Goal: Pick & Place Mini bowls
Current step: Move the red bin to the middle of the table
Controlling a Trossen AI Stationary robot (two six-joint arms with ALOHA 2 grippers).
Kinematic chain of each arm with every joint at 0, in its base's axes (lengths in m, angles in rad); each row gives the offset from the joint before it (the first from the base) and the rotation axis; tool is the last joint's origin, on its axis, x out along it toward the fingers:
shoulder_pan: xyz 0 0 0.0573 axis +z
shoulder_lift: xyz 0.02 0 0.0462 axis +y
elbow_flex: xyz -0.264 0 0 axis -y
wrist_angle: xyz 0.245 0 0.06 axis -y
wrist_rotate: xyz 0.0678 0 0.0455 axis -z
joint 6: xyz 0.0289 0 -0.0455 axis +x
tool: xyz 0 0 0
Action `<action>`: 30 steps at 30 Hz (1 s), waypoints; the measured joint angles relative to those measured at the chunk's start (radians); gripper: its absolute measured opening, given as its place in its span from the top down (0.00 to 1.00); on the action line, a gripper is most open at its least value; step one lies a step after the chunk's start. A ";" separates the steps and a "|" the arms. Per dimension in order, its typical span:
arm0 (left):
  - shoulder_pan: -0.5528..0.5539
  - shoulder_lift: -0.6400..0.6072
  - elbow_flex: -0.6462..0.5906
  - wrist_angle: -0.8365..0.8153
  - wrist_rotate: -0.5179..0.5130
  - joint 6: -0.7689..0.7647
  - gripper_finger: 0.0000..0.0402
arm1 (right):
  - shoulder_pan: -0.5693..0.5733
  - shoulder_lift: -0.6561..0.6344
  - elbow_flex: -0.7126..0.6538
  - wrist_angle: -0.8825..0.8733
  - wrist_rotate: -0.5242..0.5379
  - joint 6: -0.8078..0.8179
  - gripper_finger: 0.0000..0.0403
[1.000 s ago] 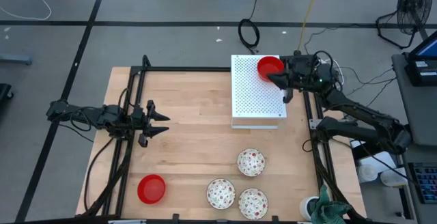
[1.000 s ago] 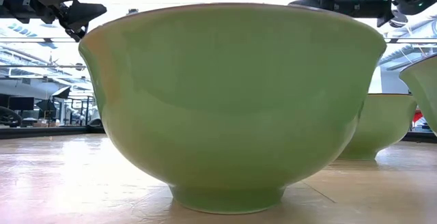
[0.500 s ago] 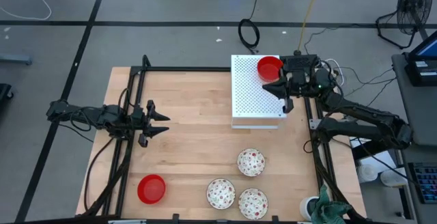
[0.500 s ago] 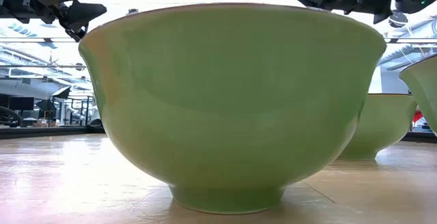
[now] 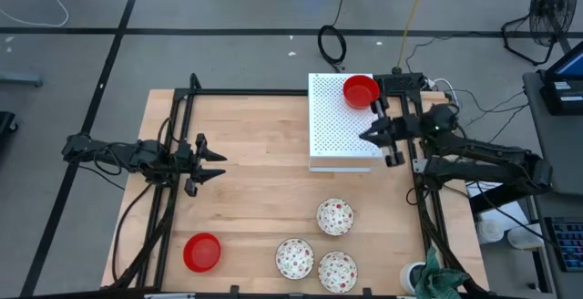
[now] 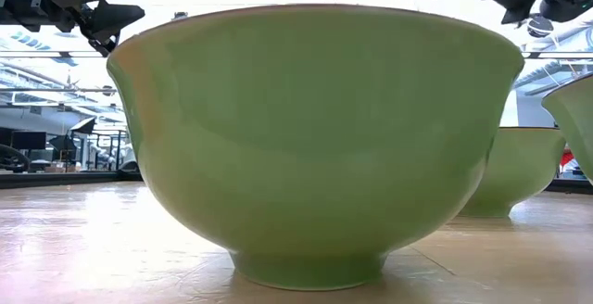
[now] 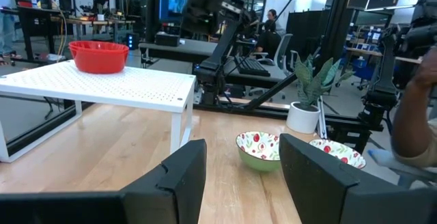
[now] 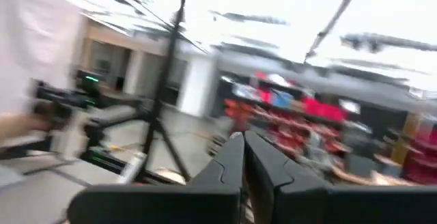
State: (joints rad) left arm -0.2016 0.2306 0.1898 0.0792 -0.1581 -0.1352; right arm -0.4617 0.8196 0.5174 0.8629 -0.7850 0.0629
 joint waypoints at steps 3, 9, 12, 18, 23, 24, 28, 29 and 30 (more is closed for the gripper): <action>0.000 0.000 0.000 0.001 0.000 0.001 0.54 | 0.008 0.001 0.000 -0.012 -0.116 0.073 1.00; 0.000 0.006 0.000 0.093 0.000 0.091 0.54 | 0.027 -0.003 0.000 0.023 -0.300 0.120 1.00; 0.000 0.028 0.000 0.144 0.039 -0.009 0.54 | 0.033 -0.002 0.000 0.023 -0.318 0.119 1.00; -0.001 0.106 0.000 0.161 0.176 -0.090 0.54 | 0.032 -0.002 0.000 0.023 -0.317 0.108 1.00; -0.002 0.199 0.000 0.158 0.176 -0.190 0.54 | 0.032 -0.002 0.000 0.022 -0.317 0.105 1.00; -0.004 0.222 0.000 0.162 0.173 -0.210 0.54 | 0.032 -0.002 0.000 0.021 -0.317 0.105 1.00; -0.019 0.334 0.000 0.189 0.089 -0.278 0.54 | 0.032 -0.002 0.000 0.010 -0.317 0.104 1.00; -0.021 0.364 0.000 0.205 0.063 -0.309 0.54 | 0.032 -0.002 0.000 0.008 -0.317 0.104 1.00; -0.021 0.393 0.000 0.222 0.038 -0.336 0.54 | 0.032 -0.002 0.000 0.007 -0.317 0.105 1.00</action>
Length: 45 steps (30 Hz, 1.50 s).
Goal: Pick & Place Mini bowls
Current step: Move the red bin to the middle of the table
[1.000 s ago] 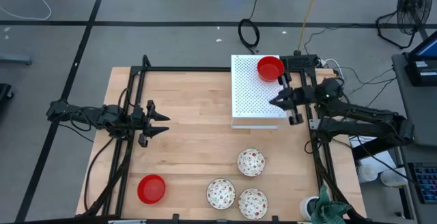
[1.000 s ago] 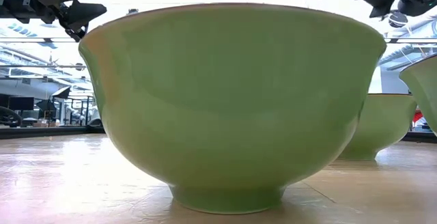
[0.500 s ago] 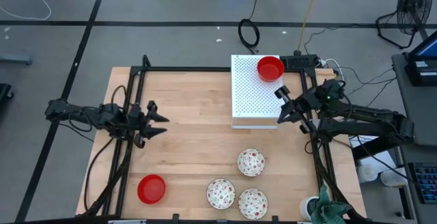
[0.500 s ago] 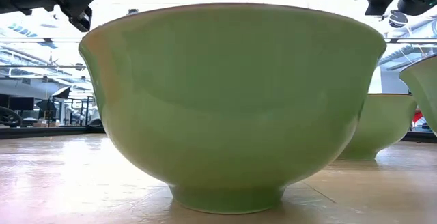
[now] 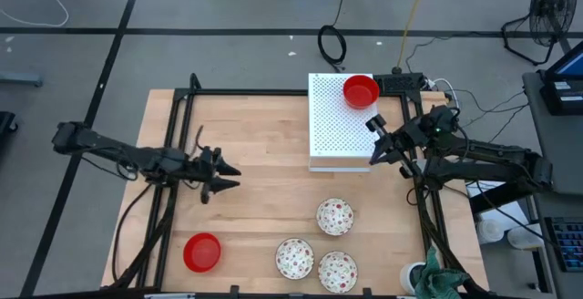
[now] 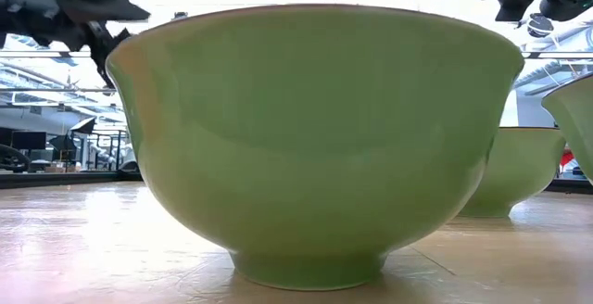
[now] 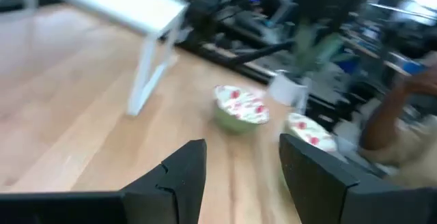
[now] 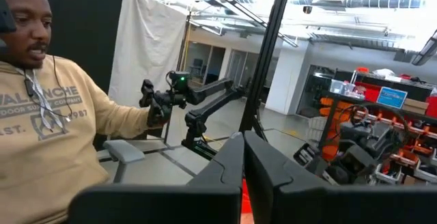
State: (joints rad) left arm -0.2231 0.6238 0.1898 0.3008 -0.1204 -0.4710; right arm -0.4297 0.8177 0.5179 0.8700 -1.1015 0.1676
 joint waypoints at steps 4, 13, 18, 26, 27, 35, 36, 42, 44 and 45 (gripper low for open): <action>0.000 0.079 0.000 0.007 -0.028 -0.059 0.54 | 0.000 0.000 0.000 -0.009 0.000 0.000 1.00; -0.079 0.251 0.094 -0.046 0.126 -0.316 0.54 | 0.000 0.000 0.000 -0.013 0.000 -0.002 1.00; -0.212 0.421 0.409 -0.387 0.086 -0.272 0.54 | 0.000 0.000 0.000 -0.015 0.000 -0.025 1.00; -0.390 0.785 0.882 -1.170 0.185 -0.621 0.54 | 0.000 0.000 0.000 -0.040 0.000 -0.025 1.00; -0.415 0.816 0.895 -1.192 0.211 -0.668 0.54 | 0.000 0.000 0.000 -0.045 0.000 -0.029 1.00; -0.549 0.979 0.898 -1.179 0.452 -0.878 0.54 | 0.000 0.000 0.000 -0.047 0.000 -0.088 1.00; -0.561 0.991 0.898 -1.171 0.442 -0.887 0.54 | 0.000 0.000 0.000 -0.045 0.000 -0.100 1.00; -0.598 1.064 0.898 -1.171 0.310 -0.901 0.54 | 0.000 0.000 0.000 -0.044 0.000 -0.169 1.00; -0.594 1.091 0.898 -1.169 0.303 -0.903 0.54 | 0.000 0.000 0.000 -0.045 0.000 -0.179 1.00; -0.589 1.104 0.898 -1.167 0.303 -0.900 0.54 | 0.000 0.000 0.000 -0.044 0.000 -0.180 1.00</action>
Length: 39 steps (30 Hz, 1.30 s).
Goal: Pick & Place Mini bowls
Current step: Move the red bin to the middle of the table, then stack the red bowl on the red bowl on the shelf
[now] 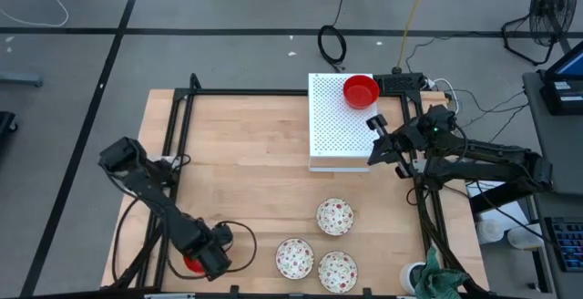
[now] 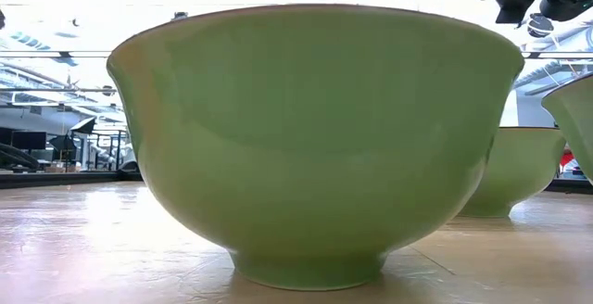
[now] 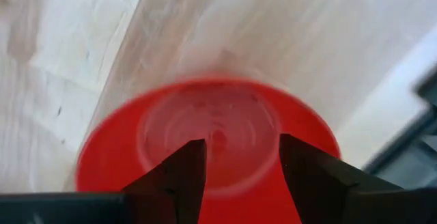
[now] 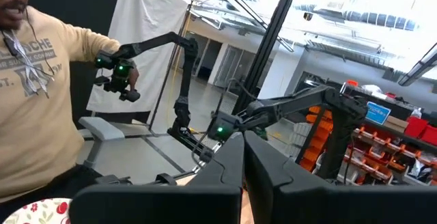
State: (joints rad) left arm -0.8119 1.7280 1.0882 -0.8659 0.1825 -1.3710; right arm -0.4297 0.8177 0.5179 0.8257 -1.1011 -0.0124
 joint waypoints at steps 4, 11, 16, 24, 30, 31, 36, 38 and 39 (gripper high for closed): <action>0.028 0.049 0.000 0.001 -0.010 0.059 0.54 | 0.000 0.000 0.000 0.000 0.000 0.000 1.00; 0.116 0.077 0.000 -0.015 -0.219 0.302 0.54 | 0.000 0.000 0.000 0.000 0.000 0.000 1.00; 0.219 0.060 0.000 -0.111 -0.402 0.455 0.54 | 0.000 0.000 0.000 0.000 0.000 0.000 1.00; 0.432 -0.061 -0.001 -0.195 -0.476 0.671 0.54 | 0.000 0.000 0.000 -0.008 0.000 0.003 1.00; 0.522 -0.270 -0.007 -0.191 -0.497 0.741 0.54 | -0.001 0.000 0.000 -0.008 0.000 0.034 1.00; 0.531 -0.301 -0.012 -0.183 -0.481 0.740 0.54 | -0.001 0.000 0.000 -0.010 0.000 0.036 1.00; 0.541 -0.386 -0.090 -0.129 -0.385 0.741 0.54 | -0.001 0.000 0.000 -0.015 0.000 0.048 1.00; 0.541 -0.390 -0.144 -0.088 -0.350 0.752 0.54 | -0.001 0.000 0.000 -0.017 0.000 0.053 1.00; 0.541 -0.388 -0.175 -0.066 -0.328 0.763 0.54 | -0.001 0.000 0.000 -0.016 0.000 0.053 1.00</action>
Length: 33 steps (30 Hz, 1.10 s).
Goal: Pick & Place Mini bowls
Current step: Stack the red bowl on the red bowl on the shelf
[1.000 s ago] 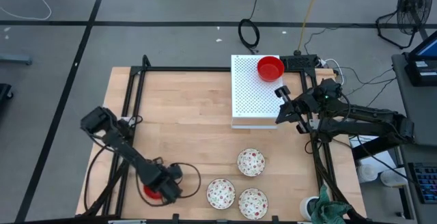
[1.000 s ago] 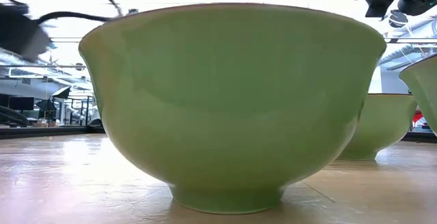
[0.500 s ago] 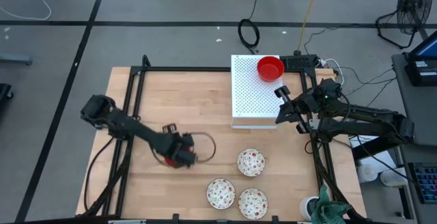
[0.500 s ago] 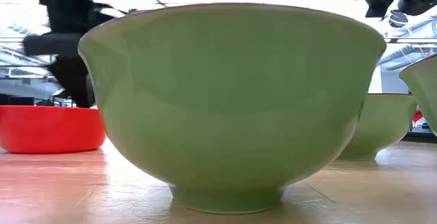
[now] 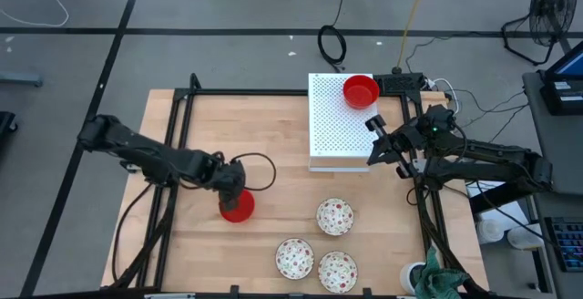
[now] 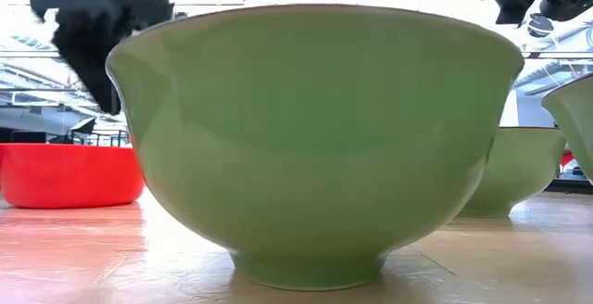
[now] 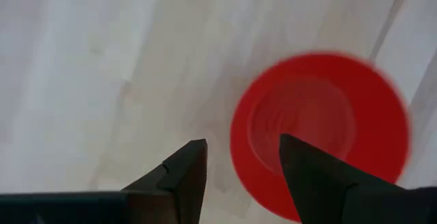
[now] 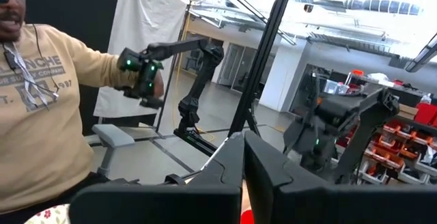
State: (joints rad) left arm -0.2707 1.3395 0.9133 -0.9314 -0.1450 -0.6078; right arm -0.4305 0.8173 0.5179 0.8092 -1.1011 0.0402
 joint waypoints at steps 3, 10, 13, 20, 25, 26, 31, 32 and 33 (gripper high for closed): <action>0.002 0.009 -0.082 0.094 0.041 0.015 0.54 | 0.000 0.000 0.000 0.000 0.000 0.000 1.00; 0.001 0.011 -0.165 0.228 0.058 0.003 0.54 | 0.000 0.000 0.000 0.001 0.003 0.000 1.00; 0.001 0.010 -0.183 0.277 0.057 0.003 0.54 | 0.000 0.000 0.000 0.001 0.004 0.000 1.00; 0.001 0.010 -0.200 0.277 0.049 -0.005 0.54 | 0.000 0.000 0.000 0.000 0.004 0.000 1.00; 0.001 0.010 -0.200 0.277 0.046 -0.024 0.54 | 0.000 0.000 0.000 -0.006 0.004 0.000 1.00; 0.001 0.010 -0.200 0.278 0.044 -0.026 0.54 | 0.000 0.000 0.000 -0.006 0.004 0.000 1.00; 0.001 0.010 -0.200 0.277 0.043 -0.030 0.54 | 0.000 0.000 0.000 -0.006 0.004 0.000 1.00; 0.001 0.010 -0.200 0.276 0.041 -0.030 0.54 | 0.000 0.000 0.000 -0.006 0.004 0.000 1.00; 0.001 0.010 -0.200 0.274 0.040 -0.030 0.54 | 0.000 0.000 0.000 -0.006 0.004 0.000 1.00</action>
State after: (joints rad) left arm -0.2695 1.3499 0.7128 -0.6575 -0.1051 -0.6380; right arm -0.4301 0.8173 0.5179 0.8028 -1.0973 0.0405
